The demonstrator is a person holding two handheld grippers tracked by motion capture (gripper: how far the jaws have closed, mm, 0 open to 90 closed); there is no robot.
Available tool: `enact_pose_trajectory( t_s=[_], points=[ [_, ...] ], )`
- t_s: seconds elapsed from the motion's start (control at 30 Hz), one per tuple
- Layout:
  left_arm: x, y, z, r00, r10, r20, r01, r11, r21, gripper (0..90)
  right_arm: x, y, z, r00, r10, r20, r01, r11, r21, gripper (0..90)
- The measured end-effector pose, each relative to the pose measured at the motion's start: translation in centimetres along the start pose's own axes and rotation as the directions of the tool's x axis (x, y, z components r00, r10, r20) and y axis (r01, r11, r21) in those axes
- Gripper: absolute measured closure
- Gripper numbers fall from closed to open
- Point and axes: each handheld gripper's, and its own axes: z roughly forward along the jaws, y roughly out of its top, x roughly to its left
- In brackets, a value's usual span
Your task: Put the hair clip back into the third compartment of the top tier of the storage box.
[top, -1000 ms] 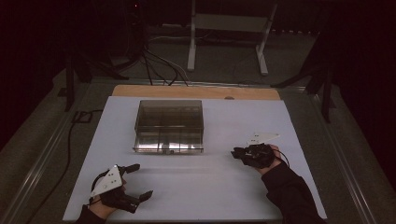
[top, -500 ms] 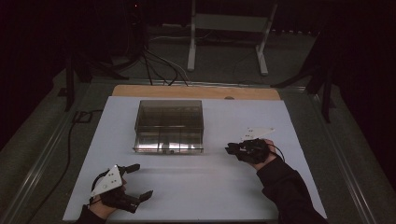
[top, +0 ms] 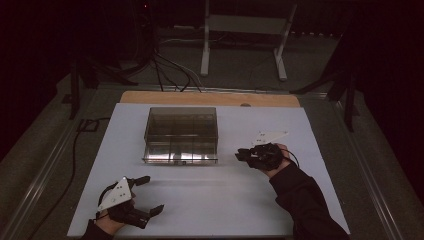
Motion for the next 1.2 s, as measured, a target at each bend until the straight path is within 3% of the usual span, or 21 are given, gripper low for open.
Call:
enact_pose_trajectory(
  t_s=[1.2],
  points=[
    [0.0, 0.0, 0.0, 1.0000, -0.001, 0.004, 0.001, 1.0000, -0.002, 0.6, 1.8, 5.4, 1.6, 0.9960, -0.076, -0.047, 0.075, 0.997, -0.027, 76.4]
  ],
)
